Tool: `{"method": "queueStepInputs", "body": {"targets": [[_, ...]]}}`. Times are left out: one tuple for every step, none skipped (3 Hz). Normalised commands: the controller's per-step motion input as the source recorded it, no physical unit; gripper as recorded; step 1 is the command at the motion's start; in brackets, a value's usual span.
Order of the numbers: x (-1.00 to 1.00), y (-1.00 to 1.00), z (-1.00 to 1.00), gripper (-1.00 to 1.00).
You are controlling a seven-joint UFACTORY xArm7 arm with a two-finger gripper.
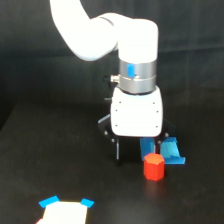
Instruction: Pick up the red object from the table
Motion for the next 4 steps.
{"method": "queueStepInputs", "body": {"targets": [[1.0, -1.0, -0.48, -0.26], [-0.29, 0.0, 0.2, -1.0], [0.09, -0.08, -0.05, -1.0], [-0.85, 0.44, 0.86, -1.0]]}}
